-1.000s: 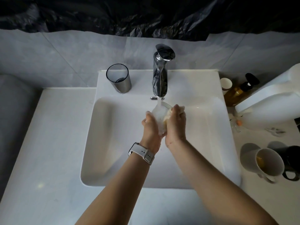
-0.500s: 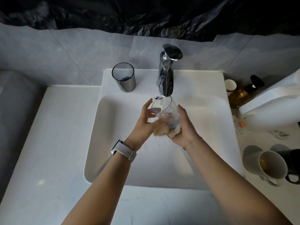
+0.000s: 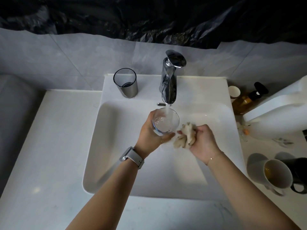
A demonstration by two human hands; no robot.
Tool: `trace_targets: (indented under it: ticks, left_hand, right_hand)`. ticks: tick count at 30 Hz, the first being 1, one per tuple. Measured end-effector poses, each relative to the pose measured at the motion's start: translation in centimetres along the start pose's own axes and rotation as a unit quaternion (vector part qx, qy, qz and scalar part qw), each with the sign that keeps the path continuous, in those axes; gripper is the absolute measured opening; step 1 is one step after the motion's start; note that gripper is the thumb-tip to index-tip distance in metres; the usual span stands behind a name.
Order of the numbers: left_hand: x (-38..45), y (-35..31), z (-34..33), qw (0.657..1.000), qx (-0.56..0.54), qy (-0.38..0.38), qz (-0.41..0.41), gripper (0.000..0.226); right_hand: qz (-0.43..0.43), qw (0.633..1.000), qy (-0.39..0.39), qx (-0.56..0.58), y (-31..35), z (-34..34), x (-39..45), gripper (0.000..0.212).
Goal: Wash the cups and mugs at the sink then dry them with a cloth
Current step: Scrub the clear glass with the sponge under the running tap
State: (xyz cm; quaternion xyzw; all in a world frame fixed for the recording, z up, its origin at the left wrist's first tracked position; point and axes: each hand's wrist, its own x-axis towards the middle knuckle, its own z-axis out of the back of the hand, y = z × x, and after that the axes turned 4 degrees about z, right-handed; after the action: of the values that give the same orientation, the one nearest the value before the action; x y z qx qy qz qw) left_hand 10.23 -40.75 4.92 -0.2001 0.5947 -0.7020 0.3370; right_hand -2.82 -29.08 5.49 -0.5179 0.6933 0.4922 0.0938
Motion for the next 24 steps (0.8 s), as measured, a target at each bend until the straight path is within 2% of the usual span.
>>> trace_targets:
  ticks: [3, 5, 7, 9, 10, 11, 14, 15, 17, 19, 22, 24]
  left_hand:
    - [0.7, 0.7, 0.2, 1.000, 0.018, 0.002, 0.012, 0.075]
    - [1.1, 1.0, 0.1, 0.999, 0.038, -0.001, 0.015, 0.073]
    - [1.4, 1.2, 0.0, 0.998, 0.054, 0.005, 0.025, 0.074]
    - [1.6, 1.3, 0.0, 0.997, 0.070, 0.015, 0.031, 0.075]
    - [1.7, 1.4, 0.1, 0.996, 0.082, 0.020, 0.034, 0.074]
    - [1.7, 1.4, 0.2, 0.995, 0.093, 0.026, 0.031, 0.073]
    - [1.8, 1.4, 0.5, 0.989, 0.144, 0.040, 0.003, 0.068]
    - [1.8, 1.3, 0.7, 0.985, 0.170, 0.040, -0.008, 0.068]
    - [1.7, 1.2, 1.1, 0.974, 0.221, 0.041, -0.028, 0.070]
    - [1.7, 1.2, 1.4, 0.966, 0.248, 0.047, -0.053, 0.064]
    - [1.9, 1.0, 1.4, 0.951, 0.292, 0.051, -0.089, 0.063]
    - [2.1, 0.9, 1.3, 0.942, 0.316, 0.039, -0.105, 0.067]
  right_hand:
    - [0.068, 0.996, 0.054, 0.008, 1.9, -0.7, -1.4, 0.028]
    - [0.128, 0.988, 0.087, -0.008, 3.2, -2.1, -2.2, 0.023]
    - [0.186, 0.979, 0.089, 0.002, 3.7, -3.2, -2.7, 0.030]
    - [0.248, 0.963, 0.075, -0.068, 3.2, -3.7, -2.3, 0.037]
    - [0.288, 0.942, 0.070, -0.158, 2.8, -4.0, -2.0, 0.033]
    - [0.334, 0.902, 0.064, -0.266, 2.4, -4.1, -1.6, 0.027]
    - [0.417, 0.739, 0.075, -0.523, 1.6, -3.5, 0.2, 0.017]
    - [0.413, 0.704, 0.091, -0.570, 1.7, -3.4, 0.6, 0.015]
    - [0.371, 0.675, 0.126, -0.625, 2.1, -3.4, 1.0, 0.010]
    - [0.261, 0.697, 0.154, -0.650, 2.8, -4.3, 0.9, 0.014]
    - [0.033, 0.813, 0.189, -0.549, 3.9, -5.6, 0.4, 0.022]
    - [-0.029, 0.864, 0.177, -0.471, 4.1, -5.8, 0.9, 0.031]
